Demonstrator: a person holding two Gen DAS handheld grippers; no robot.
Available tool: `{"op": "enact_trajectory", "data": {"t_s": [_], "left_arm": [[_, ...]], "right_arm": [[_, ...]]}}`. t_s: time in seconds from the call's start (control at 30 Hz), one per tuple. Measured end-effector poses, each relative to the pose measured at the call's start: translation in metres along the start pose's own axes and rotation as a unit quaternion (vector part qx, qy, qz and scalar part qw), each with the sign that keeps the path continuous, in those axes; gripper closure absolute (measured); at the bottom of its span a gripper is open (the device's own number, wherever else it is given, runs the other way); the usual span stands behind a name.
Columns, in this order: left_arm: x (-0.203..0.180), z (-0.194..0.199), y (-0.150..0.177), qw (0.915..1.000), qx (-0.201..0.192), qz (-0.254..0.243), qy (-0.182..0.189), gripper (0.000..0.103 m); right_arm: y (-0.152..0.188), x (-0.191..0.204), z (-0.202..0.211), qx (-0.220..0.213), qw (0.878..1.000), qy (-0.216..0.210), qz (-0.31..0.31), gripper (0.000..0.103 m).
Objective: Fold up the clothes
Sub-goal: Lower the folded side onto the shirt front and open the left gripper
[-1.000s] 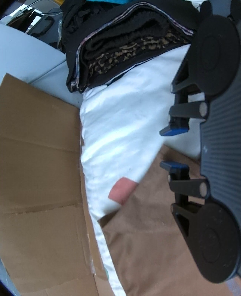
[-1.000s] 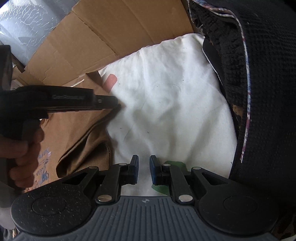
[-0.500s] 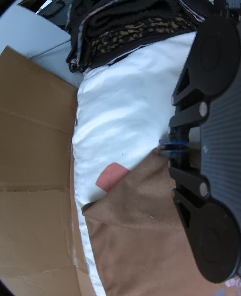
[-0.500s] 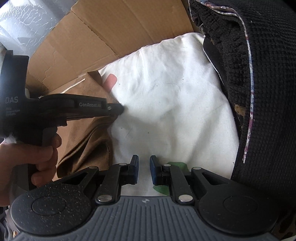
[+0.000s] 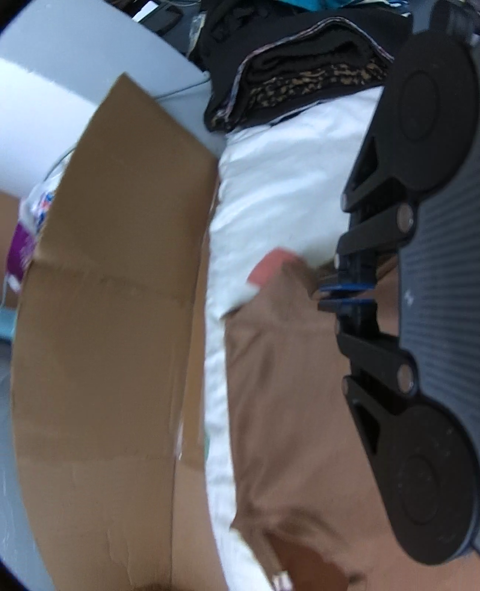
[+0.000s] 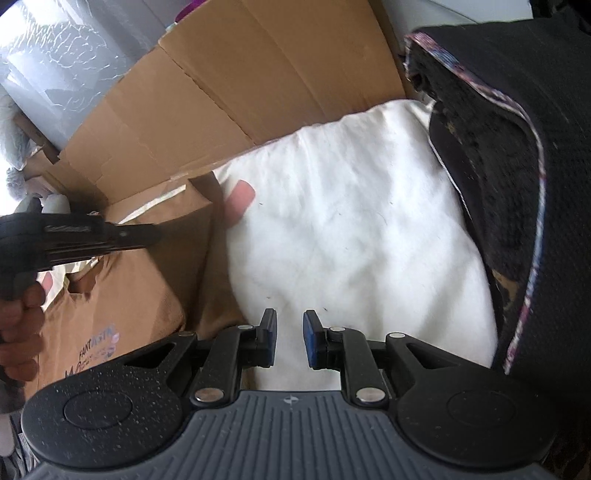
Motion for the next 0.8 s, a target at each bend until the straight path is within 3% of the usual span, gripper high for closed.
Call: {"op": "enact_trajectory", "data": {"t_s": [0.1, 0.37, 0.63, 0.73, 0.8], "left_arm": [[0.016, 0.009, -0.008, 0.9996, -0.011, -0.021, -0.017, 0.099], [0.057, 0.015, -0.011, 0.9994, -0.012, -0.009, -0.032, 0.099], [0.088, -0.005, 0.004, 0.9979, -0.011, -0.023, -0.059, 0.097], [0.098, -0.010, 0.009, 0.9977, -0.015, -0.019, -0.063, 0.094], [0.101, -0.011, 0.013, 0.9976, -0.019, -0.023, -0.062, 0.077]], "right_arm": [[-0.002, 0.004, -0.001, -0.001, 1.000, -0.002, 0.006, 0.085], [-0.010, 0.018, -0.007, -0.002, 0.999, -0.009, 0.031, 0.085], [-0.027, 0.025, -0.016, -0.006, 0.998, -0.007, 0.066, 0.085], [-0.031, 0.021, -0.019, -0.005, 0.998, -0.004, 0.067, 0.085], [-0.032, 0.018, -0.022, -0.001, 0.998, -0.002, 0.066, 0.085]]}}
Point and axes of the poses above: each gripper's, at about its wrist camera, not at the fingertips, and z roughly against the way its jaws point, x to its left, y to its underside, the point moved 6 cm from there along -z, roughly the way its jaws point, and after that the axes turned 8 degrees about z, right-handed, at the moved point
